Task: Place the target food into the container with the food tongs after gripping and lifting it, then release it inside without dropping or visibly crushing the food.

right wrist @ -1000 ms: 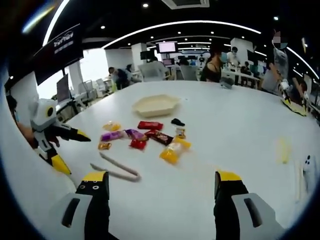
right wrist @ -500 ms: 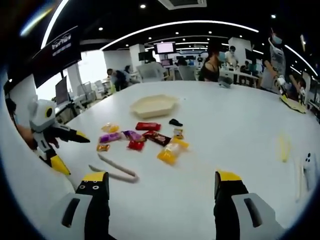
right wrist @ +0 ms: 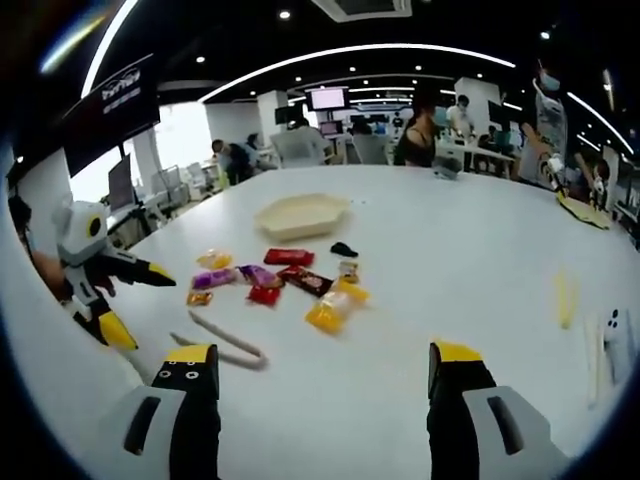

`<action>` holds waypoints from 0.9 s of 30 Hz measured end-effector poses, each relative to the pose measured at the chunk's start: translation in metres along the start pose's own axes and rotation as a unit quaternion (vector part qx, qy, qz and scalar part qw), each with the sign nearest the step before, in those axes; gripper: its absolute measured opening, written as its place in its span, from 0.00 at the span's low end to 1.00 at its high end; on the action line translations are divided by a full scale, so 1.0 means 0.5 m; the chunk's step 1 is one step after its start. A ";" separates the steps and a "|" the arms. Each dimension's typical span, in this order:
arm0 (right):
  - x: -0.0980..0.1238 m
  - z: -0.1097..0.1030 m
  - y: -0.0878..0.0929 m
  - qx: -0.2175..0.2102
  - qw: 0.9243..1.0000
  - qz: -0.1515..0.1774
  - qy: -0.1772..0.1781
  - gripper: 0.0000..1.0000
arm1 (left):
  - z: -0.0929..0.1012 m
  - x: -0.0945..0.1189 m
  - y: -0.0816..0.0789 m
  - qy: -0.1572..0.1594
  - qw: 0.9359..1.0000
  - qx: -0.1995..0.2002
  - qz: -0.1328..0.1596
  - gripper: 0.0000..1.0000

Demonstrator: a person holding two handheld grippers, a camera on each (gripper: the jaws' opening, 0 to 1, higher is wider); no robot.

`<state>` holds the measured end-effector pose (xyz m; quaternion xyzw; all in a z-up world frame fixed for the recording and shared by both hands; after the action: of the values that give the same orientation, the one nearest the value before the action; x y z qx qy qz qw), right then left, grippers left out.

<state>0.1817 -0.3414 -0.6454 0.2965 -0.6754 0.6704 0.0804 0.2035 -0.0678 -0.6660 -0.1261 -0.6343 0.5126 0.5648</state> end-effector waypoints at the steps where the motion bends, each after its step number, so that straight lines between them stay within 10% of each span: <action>1: -0.002 0.002 -0.002 0.000 1.000 0.004 0.002 0.87 | -0.006 -0.005 -0.001 0.003 1.000 -0.008 0.002 0.78; 27: 0.017 0.006 0.003 -0.008 1.000 0.005 0.024 0.85 | 0.002 -0.031 0.049 0.042 0.997 -0.047 -0.039 0.53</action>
<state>0.1751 -0.3471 -0.6425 0.2761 -0.6799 0.6725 0.0958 0.1977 -0.0687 -0.6946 -0.1484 -0.6380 0.4542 0.6039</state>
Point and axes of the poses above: the point that each gripper's makers call its tool centre point, and the gripper's own axes: x roughly backward along the fingers, z roughly to its right, y roughly out of its underside, the point moved 7 cm from there along x, roughly backward along the fingers, and after that the axes turned 1 degree about y, right-handed, at the moved point
